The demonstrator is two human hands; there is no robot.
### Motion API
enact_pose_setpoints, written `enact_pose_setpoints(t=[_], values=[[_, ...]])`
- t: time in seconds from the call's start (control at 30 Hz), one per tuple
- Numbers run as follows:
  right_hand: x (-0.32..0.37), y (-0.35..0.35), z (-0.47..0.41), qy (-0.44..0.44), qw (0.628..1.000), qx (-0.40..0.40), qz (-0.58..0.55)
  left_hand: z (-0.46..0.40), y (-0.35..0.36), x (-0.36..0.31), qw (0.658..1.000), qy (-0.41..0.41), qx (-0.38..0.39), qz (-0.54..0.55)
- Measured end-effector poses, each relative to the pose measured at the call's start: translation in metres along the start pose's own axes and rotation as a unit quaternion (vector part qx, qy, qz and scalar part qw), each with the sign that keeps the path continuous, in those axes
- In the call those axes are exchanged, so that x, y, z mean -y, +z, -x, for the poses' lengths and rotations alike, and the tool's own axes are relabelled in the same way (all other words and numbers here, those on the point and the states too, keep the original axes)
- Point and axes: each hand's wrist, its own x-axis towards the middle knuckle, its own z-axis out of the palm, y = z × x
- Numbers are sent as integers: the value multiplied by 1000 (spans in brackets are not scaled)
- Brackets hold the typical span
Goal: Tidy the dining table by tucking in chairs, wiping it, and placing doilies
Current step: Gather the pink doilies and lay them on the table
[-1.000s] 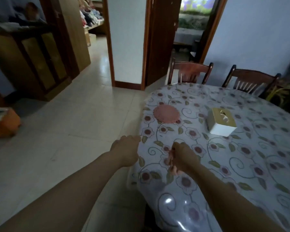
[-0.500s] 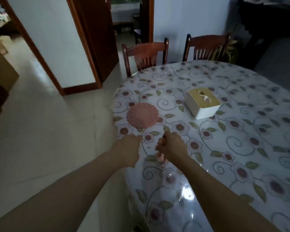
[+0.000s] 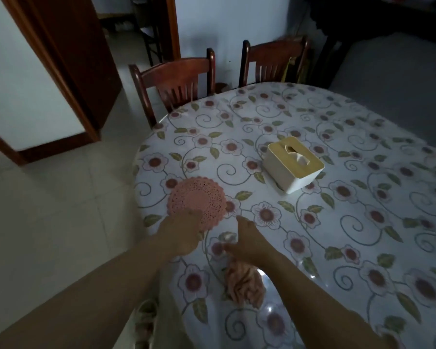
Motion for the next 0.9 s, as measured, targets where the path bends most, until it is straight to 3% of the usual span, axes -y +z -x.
enact_pose_setpoints(t=[0.27,0.4,0.57,0.73,0.9], values=[[50,34,-94,142,986,-77,-51,-114,-25,70,996,53,50,-41],[62,48,-122,260,954,-116,-98,-161,-30,94,996,60,24,-62],[64,48,-147,393,886,-173,-177,-192,-24,106,998,37,39,-33],[55,47,-155,415,851,-171,-273,-199,-15,111,996,38,30,-74],[58,54,-159,390,880,-150,-225,-201,-15,111,997,24,23,-74]])
